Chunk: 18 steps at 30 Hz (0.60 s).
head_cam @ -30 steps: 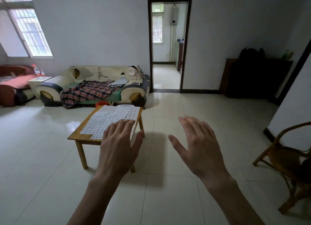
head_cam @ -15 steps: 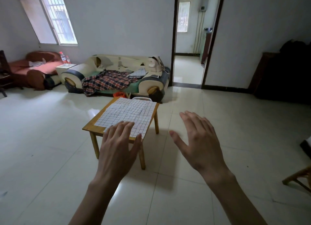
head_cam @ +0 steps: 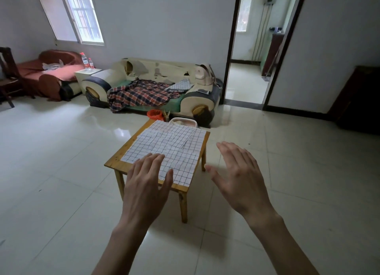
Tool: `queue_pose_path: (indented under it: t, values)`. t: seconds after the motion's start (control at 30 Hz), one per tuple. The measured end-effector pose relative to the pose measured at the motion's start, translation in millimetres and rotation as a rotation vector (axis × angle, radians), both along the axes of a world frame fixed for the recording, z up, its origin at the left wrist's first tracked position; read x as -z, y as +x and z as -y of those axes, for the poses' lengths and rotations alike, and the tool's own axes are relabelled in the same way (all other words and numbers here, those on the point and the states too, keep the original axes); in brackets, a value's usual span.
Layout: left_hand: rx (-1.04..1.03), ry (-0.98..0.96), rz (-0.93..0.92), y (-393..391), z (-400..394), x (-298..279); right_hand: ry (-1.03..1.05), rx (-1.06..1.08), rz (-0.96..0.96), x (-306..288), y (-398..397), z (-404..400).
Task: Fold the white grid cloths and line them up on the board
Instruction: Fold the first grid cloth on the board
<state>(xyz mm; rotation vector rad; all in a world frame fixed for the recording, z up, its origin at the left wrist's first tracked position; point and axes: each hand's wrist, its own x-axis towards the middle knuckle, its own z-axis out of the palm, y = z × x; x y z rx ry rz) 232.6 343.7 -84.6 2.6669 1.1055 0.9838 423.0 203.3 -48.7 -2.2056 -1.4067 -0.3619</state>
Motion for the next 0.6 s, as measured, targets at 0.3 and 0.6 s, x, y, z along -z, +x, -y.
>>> queue_pose_path:
  t: [0.3,0.6]
  values:
    - [0.008,-0.025,-0.059,26.4,-100.0,27.6,-0.035,-0.021,0.002,25.2,29.4,-102.2]
    - [0.005,-0.06,-0.092,72.2,-186.2,68.1,-0.064,-0.012,-0.019,67.5,80.3,-189.3]
